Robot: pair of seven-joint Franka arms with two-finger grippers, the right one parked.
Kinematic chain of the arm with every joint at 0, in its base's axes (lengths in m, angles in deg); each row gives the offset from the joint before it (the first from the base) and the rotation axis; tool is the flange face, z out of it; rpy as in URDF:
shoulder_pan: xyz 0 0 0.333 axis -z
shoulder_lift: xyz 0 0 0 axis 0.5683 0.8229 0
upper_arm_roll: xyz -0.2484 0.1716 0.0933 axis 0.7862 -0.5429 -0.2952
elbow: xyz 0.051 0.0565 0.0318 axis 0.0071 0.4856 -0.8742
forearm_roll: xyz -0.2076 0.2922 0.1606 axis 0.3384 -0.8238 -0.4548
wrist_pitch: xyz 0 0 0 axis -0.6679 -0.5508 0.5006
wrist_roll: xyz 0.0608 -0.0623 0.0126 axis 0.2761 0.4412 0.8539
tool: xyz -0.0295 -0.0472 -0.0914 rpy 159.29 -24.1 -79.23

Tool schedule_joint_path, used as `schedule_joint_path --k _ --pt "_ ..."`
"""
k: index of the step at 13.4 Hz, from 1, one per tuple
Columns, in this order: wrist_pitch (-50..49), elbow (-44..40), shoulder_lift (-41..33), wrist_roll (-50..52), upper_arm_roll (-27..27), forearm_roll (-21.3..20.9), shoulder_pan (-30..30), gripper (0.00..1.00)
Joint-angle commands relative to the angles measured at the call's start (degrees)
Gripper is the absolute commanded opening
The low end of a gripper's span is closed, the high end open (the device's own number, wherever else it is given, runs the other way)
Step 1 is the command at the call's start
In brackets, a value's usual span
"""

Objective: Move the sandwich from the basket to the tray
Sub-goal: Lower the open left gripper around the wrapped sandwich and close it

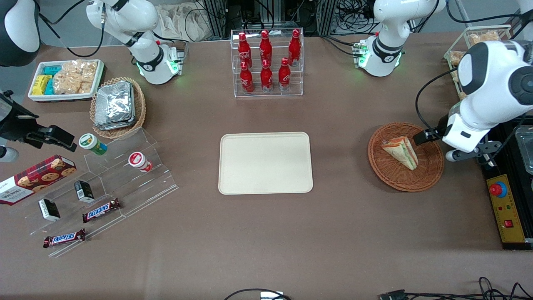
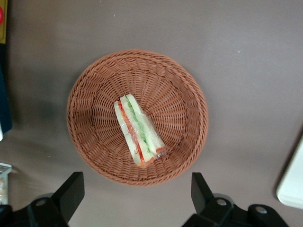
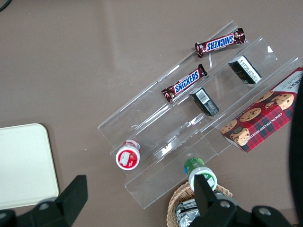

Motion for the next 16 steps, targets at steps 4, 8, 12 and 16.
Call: schedule_joint_path --k 4,8,12,16 --pt "12.6 13.1 -3.5 5.9 0.0 0.0 -1.4 1.0" --pt "20.0 17.9 -2.9 12.4 0.0 -0.1 -1.4 1.0" --pt "25.7 20.6 -1.8 17.3 0.1 -0.2 -1.3 1.0" --pt "31.5 24.2 -0.3 20.9 0.1 -0.1 -1.3 1.0"
